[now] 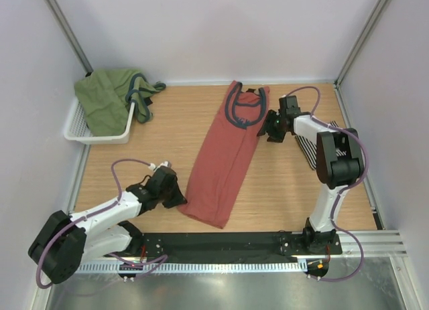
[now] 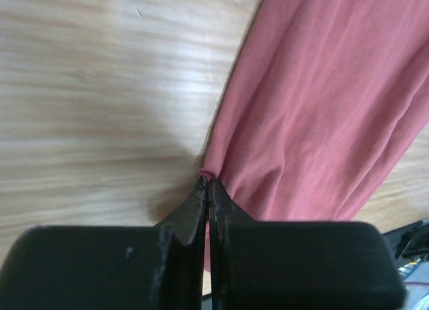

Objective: Fold and stack the tank tops
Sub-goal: Fold the tank top

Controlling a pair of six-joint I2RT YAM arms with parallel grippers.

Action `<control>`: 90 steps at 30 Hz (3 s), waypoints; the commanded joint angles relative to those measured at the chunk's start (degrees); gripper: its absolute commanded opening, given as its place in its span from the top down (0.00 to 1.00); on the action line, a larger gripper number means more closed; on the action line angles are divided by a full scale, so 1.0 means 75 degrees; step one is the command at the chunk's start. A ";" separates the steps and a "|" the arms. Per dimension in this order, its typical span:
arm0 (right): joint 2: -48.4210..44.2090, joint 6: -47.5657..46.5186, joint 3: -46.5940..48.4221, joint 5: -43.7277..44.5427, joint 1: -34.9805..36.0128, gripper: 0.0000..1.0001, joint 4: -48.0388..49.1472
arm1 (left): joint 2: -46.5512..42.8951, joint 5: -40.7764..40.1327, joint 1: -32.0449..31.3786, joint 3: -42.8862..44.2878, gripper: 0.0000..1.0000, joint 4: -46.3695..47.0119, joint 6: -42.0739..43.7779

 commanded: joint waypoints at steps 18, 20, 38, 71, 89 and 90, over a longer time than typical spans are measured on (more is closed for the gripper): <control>0.1897 -0.0191 0.2298 -0.0022 0.0452 0.85 -0.0556 | 0.0684 -0.1756 -0.3268 0.0342 0.80 -0.0273 -0.2247; 0.2073 -0.0203 0.2613 0.0001 0.0511 0.87 -0.0697 | 0.0415 -0.1651 -0.2998 0.0225 0.63 -0.0285 -0.2224; 0.1398 -0.0636 0.3033 0.1043 0.0980 0.45 -0.1647 | -0.0617 -0.1755 -0.2201 0.0202 0.19 -0.0766 -0.1146; -0.6587 0.2961 -0.5821 0.2146 0.5843 0.57 -0.1729 | -0.0548 -0.1416 -0.3373 0.0084 0.25 0.0171 -0.2165; -0.6176 0.3218 -0.6197 0.1994 0.6160 0.99 -0.0967 | 0.0543 -0.1264 -0.3607 0.0120 0.55 0.1027 -0.2610; -0.6176 0.3242 -0.6220 0.1994 0.6171 0.99 -0.0920 | 0.0554 -0.1275 -0.3607 0.0096 0.57 0.1027 -0.2622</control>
